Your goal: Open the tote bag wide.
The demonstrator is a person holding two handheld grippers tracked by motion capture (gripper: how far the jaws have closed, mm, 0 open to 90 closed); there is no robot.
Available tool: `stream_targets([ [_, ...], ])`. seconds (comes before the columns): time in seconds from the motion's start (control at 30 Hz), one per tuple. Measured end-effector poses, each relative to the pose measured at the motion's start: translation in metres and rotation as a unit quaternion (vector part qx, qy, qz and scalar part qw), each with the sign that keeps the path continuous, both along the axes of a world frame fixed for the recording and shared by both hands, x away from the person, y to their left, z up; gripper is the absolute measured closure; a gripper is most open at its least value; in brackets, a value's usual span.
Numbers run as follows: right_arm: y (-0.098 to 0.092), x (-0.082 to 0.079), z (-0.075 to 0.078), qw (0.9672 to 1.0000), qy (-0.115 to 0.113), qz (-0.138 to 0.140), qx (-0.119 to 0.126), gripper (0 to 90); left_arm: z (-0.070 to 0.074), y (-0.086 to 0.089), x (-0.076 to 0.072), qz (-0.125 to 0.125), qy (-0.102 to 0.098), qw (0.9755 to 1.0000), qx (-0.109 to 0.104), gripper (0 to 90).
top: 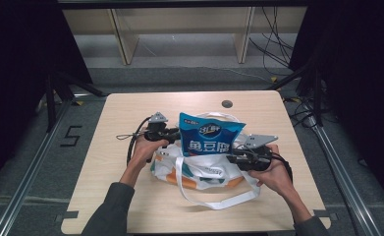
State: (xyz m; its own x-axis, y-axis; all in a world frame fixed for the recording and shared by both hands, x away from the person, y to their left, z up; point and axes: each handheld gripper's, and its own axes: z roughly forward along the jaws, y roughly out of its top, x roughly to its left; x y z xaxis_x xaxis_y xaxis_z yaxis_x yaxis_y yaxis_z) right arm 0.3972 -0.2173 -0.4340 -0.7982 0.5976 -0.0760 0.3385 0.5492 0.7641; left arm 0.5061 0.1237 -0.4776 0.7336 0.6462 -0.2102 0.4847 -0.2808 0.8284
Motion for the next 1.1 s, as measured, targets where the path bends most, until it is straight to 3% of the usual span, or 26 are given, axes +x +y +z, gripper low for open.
stream_targets([
  [0.03, 0.000, -0.001, 0.000, 0.9999, 0.001, 0.000, -0.013, 77.2, -0.004, -0.001, 0.002, 0.003, -0.005, 0.9995, 0.032, 75.5],
  [0.07, -0.001, -0.005, 0.001, 0.9997, 0.001, 0.005, -0.024, 80.7, -0.005, -0.001, 0.003, 0.004, -0.008, 0.9990, 0.043, 80.7],
  [0.27, 0.001, -0.041, 0.000, 0.9963, 0.019, 0.051, -0.065, 82.3, -0.012, -0.002, 0.007, 0.013, 0.005, 0.9960, 0.088, 85.2],
  [0.3, 0.001, -0.046, -0.003, 0.9960, 0.017, 0.057, -0.066, 82.4, -0.015, -0.002, 0.007, 0.015, 0.011, 0.9957, 0.091, 85.2],
  [0.33, 0.001, -0.051, -0.007, 0.9952, 0.029, 0.060, -0.071, 82.5, -0.018, -0.002, 0.009, 0.017, 0.015, 0.9960, 0.086, 85.2],
  [0.4, 0.005, -0.056, -0.025, 0.9932, 0.041, 0.069, -0.084, 82.5, -0.021, -0.002, 0.011, 0.019, 0.021, 0.9960, 0.085, 85.1],
  [0.47, 0.012, -0.055, -0.045, 0.9895, 0.056, 0.088, -0.100, 82.6, -0.025, -0.007, 0.011, 0.042, 0.027, 0.9959, 0.076, 85.1],
  [0.5, 0.015, -0.056, -0.049, 0.9893, 0.072, 0.077, -0.101, 82.6, -0.027, -0.010, 0.012, 0.040, 0.023, 0.9949, 0.090, 85.0],
  [0.53, 0.018, -0.055, -0.054, 0.9885, 0.075, 0.080, -0.105, 82.6, -0.027, -0.009, 0.013, 0.029, 0.025, 0.9936, 0.106, 84.8],
  [0.57, 0.020, -0.056, -0.056, 0.9874, 0.076, 0.082, -0.112, 82.6, -0.028, -0.010, 0.013, 0.040, 0.022, 0.9941, 0.098, 84.0],
  [0.6, 0.021, -0.055, -0.056, 0.9869, 0.063, 0.084, -0.122, 82.6, -0.027, -0.011, 0.010, 0.055, 0.021, 0.9946, 0.086, 82.7],
  [0.67, 0.021, -0.059, -0.055, 0.9882, 0.080, 0.073, -0.108, 82.1, -0.019, -0.004, 0.006, 0.036, 0.013, 0.9932, 0.110, 78.3],
  [0.73, 0.018, -0.057, -0.052, 0.9889, 0.086, 0.074, -0.095, 79.8, -0.005, 0.003, -0.004, 0.040, 0.002, 0.9925, 0.115, 69.1],
  [0.77, 0.015, -0.055, -0.048, 0.9905, 0.082, 0.072, -0.084, 74.3, 0.000, 0.005, -0.010, 0.045, 0.000, 0.9941, 0.099, 65.5],
  [0.87, 0.011, -0.057, -0.033, 0.9938, 0.081, 0.064, -0.041, 58.3, 0.022, 0.014, -0.030, 0.046, -0.021, 0.9938, 0.099, 60.5],
  [0.9, 0.009, -0.058, -0.026, 0.9954, 0.068, 0.060, -0.033, 55.1, 0.028, 0.016, -0.037, 0.039, -0.028, 0.9941, 0.097, 60.0],
  [1.0, 0.002, -0.061, -0.004, 0.9969, 0.050, 0.060, 0.009, 53.2, 0.040, 0.022, -0.063, 0.030, -0.041, 0.9961, 0.071, 59.2],
  [1.07, -0.008, -0.059, 0.014, 0.9983, 0.022, 0.042, 0.034, 53.1, 0.043, 0.023, -0.081, 0.025, -0.039, 0.9983, 0.036, 57.6],
  [1.1, -0.012, -0.058, 0.019, 0.9985, 0.019, 0.030, 0.041, 53.0, 0.044, 0.022, -0.086, 0.020, -0.039, 0.9984, 0.035, 56.2],
])
